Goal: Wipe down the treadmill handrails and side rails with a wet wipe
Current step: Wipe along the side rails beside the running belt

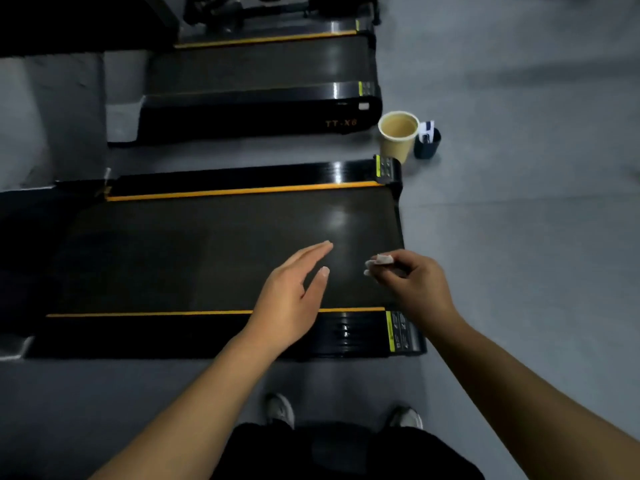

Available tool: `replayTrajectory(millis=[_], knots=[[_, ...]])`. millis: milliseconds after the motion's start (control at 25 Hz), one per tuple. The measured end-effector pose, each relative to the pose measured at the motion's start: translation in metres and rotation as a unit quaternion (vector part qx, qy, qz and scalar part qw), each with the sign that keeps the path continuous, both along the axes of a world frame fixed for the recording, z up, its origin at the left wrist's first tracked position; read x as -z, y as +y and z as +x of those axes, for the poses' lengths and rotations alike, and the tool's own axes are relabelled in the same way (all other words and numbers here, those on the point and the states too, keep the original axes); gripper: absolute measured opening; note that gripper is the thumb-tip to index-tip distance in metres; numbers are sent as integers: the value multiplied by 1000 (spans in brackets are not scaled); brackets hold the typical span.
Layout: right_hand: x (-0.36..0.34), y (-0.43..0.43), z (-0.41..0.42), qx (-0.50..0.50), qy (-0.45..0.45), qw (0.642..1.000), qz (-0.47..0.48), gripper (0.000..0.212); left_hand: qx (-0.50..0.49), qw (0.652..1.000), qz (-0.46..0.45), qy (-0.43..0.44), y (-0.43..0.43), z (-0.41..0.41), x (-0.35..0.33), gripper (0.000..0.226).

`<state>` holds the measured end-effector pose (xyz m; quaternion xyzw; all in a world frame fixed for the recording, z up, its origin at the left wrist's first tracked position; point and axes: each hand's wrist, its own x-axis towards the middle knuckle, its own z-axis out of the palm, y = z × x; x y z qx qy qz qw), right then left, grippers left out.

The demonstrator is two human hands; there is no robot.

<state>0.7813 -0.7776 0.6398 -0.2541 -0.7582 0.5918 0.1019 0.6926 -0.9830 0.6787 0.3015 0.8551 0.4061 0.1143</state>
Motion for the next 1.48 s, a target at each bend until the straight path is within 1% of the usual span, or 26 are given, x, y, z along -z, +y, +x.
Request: replayTrajectory(millis=[80, 200, 360, 440, 520, 640, 800, 880, 1040, 1200, 1320, 1400, 1480], knots=[[67, 2, 6, 27, -13, 1000, -2, 9, 13, 1000, -15, 0, 2, -7, 71, 41], [186, 4, 10, 70, -33, 997, 1, 6, 52, 998, -30, 3, -1, -15, 195, 43], [357, -5, -6, 108, -59, 991, 56, 16, 87, 995, -48, -6, -5, -23, 373, 44], [432, -14, -9, 108, -79, 988, 78, 12, 99, 993, -65, -12, -5, -22, 453, 44], [488, -21, -14, 113, -99, 982, 111, 7, 117, 990, -82, 2, -3, -20, 517, 45], [537, -29, -19, 127, -97, 976, 147, 7, 135, 984, -106, 50, -3, -19, 581, 47], [567, -39, -11, 130, -105, 969, 181, 10, 142, 972, -143, 118, -7, -22, 624, 51], [575, -42, -8, 122, -107, 966, 199, 11, 153, 961, -170, 153, -10, -24, 640, 53], [583, -45, -8, 88, -85, 956, 265, 16, 168, 938, -217, 213, -10, -24, 658, 57], [592, -42, -4, 54, -77, 947, 307, 22, 162, 932, -222, 236, -9, -23, 661, 58], [594, -41, -7, 50, -71, 945, 317, 23, 162, 932, -225, 231, -8, -22, 659, 58], [596, -38, -11, 56, -54, 941, 328, 25, 162, 931, -227, 235, -8, -23, 660, 57], [604, -39, -11, 37, -29, 930, 364, 28, 161, 931, -226, 239, -8, -23, 661, 57]])
